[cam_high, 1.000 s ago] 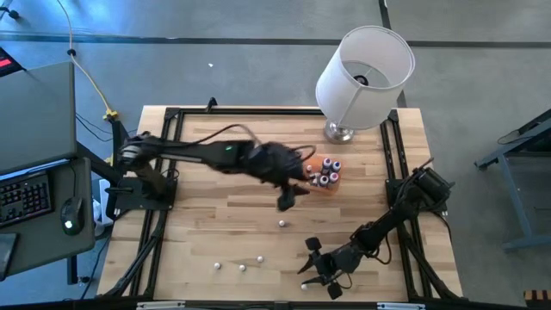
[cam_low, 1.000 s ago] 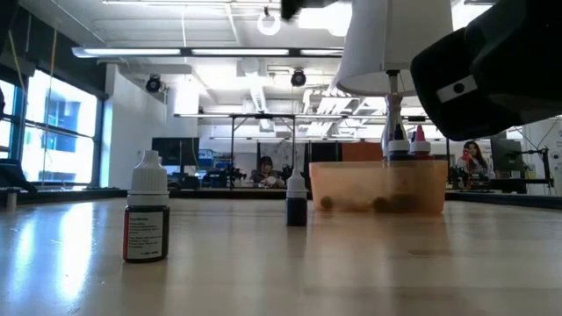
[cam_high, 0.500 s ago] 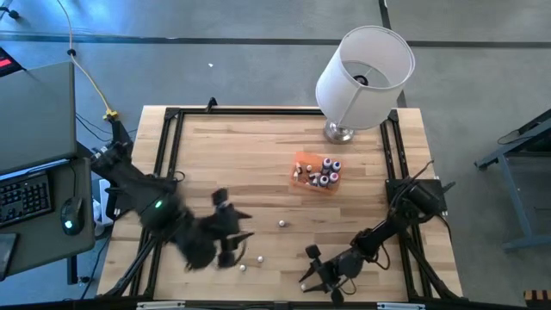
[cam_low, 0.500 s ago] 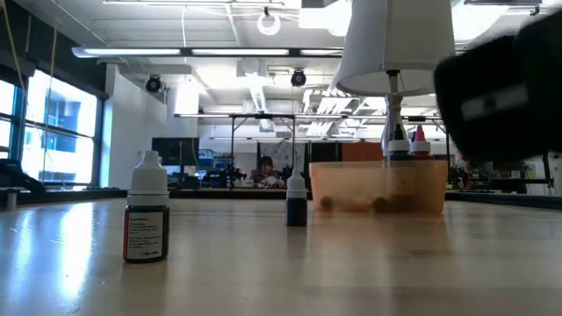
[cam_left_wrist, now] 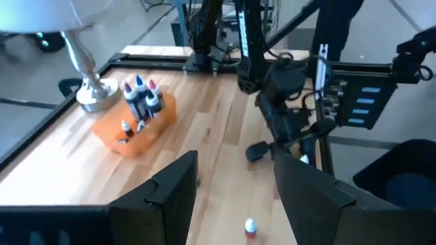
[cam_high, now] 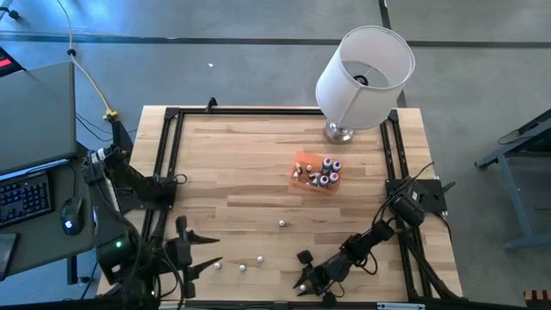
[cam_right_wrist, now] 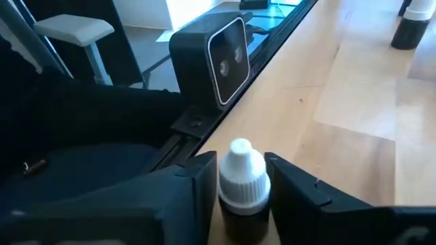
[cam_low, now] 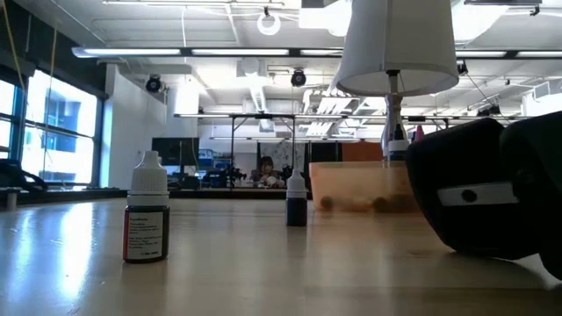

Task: Pick & Place food coloring
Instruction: Put the small green food coloring bottle into the orange container

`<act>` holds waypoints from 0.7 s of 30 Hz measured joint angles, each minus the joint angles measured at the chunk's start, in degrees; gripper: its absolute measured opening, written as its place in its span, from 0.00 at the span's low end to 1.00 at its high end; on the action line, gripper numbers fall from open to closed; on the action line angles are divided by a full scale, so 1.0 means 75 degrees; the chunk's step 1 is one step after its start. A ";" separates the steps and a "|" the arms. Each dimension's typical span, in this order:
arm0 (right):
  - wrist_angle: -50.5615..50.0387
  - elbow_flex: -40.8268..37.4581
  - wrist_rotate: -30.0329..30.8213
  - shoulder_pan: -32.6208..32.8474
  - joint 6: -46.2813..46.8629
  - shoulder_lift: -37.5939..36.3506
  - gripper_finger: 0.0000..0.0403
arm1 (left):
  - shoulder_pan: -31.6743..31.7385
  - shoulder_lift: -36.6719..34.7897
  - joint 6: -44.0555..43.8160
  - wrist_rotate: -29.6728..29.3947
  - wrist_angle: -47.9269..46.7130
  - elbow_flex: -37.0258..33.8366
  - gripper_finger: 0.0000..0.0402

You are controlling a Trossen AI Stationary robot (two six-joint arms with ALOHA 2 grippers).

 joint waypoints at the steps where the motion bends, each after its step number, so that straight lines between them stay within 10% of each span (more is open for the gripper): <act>1: -0.0004 0.0001 0.0001 -0.0018 0.0002 0.0001 0.26 | -0.0081 0.0000 -0.0263 -0.0057 -0.0001 -0.0188 0.48; 14: -0.0116 -0.0014 0.1062 -0.0670 -0.0655 -0.1392 0.17 | -0.0156 0.0000 -0.3214 -0.0103 0.0208 -0.2526 0.48; 21: -0.3314 -0.0016 0.5017 -0.1628 -0.1954 -0.3610 0.18 | 0.0302 0.0005 -0.3349 0.0230 0.1332 -0.3484 0.48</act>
